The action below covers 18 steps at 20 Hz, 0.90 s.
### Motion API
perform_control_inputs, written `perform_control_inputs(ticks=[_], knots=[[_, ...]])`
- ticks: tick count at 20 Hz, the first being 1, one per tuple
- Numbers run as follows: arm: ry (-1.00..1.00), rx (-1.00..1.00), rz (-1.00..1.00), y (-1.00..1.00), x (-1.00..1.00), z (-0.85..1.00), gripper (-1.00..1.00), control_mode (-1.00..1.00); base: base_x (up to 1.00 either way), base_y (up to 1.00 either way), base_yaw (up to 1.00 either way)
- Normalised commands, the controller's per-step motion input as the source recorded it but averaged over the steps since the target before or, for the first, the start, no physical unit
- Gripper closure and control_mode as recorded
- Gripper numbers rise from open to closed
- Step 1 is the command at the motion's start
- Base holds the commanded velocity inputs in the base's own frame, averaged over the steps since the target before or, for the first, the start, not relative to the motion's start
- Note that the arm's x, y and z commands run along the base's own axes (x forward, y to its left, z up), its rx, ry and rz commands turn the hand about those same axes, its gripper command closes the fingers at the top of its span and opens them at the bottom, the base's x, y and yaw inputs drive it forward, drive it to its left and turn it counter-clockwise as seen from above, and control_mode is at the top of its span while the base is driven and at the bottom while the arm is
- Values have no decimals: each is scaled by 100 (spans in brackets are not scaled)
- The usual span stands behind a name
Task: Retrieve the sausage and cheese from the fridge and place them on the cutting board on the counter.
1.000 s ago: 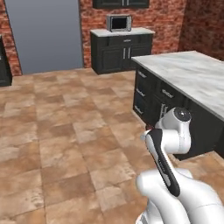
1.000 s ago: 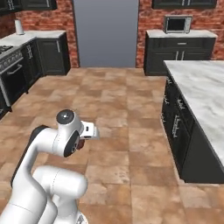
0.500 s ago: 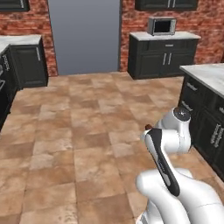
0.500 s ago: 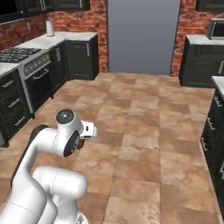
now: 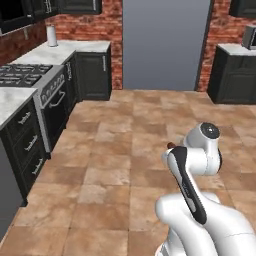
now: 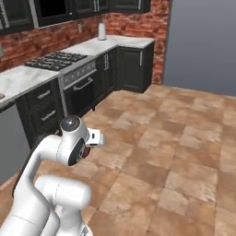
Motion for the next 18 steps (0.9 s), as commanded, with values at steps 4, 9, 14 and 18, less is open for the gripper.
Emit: perform_control_inputs(ticks=[4,9,14,18], knots=[[0,0,0,0,0,0,100,100,100,47,39],[0,0,0,0,0,0,100,100,100,48,39],[0,0,0,0,0,0,100,100,100,36,44],[0,0,0,0,0,0,100,100,100,14,52]])
